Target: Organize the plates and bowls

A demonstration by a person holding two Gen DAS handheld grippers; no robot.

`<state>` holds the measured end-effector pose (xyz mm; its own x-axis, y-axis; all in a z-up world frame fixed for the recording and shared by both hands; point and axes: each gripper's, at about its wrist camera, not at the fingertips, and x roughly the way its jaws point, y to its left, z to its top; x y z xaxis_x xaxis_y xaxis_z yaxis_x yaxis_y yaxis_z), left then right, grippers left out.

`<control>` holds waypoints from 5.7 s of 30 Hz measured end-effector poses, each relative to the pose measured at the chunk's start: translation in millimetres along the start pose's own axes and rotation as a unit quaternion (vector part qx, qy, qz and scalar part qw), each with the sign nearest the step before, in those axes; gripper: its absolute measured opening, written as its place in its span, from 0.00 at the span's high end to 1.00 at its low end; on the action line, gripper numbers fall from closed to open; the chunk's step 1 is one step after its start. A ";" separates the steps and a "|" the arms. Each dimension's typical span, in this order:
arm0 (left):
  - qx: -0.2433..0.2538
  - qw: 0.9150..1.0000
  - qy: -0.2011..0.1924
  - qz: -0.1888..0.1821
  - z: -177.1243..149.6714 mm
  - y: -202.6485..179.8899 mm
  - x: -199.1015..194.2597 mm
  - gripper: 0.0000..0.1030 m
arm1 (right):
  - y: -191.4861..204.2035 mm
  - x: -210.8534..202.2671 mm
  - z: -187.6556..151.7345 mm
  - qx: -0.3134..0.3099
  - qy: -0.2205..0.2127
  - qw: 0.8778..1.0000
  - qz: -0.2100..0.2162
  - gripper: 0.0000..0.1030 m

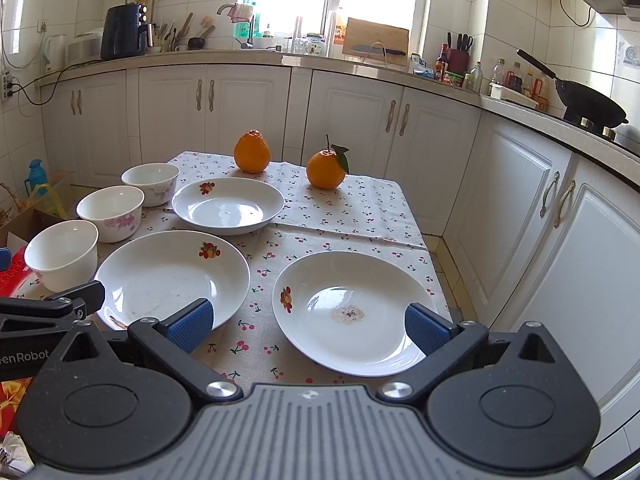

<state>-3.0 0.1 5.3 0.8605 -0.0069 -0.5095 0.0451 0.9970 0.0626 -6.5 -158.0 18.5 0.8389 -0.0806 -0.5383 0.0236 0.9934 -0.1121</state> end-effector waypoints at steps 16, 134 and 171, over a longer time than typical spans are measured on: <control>0.000 1.000 0.000 -0.001 -0.8 -1.0 0.9 0.01 | -1.1 -1.0 0.6 -0.003 -0.002 1.000 -0.001 0.00; 0.171 0.920 0.162 -0.314 81.9 -138.1 198.7 0.02 | -125.6 129.1 -77.7 -0.068 0.029 0.975 0.211 0.00; 0.237 0.862 0.272 -0.355 80.0 -170.4 249.7 0.36 | -129.4 139.3 -69.5 -0.087 0.040 0.968 0.230 0.01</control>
<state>244.8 -177.6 -64.0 0.1707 -0.4379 -0.8827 0.7757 0.6121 -0.1536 69.5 -303.5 -100.1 0.6933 0.3547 -0.6273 -0.4414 0.8971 0.0194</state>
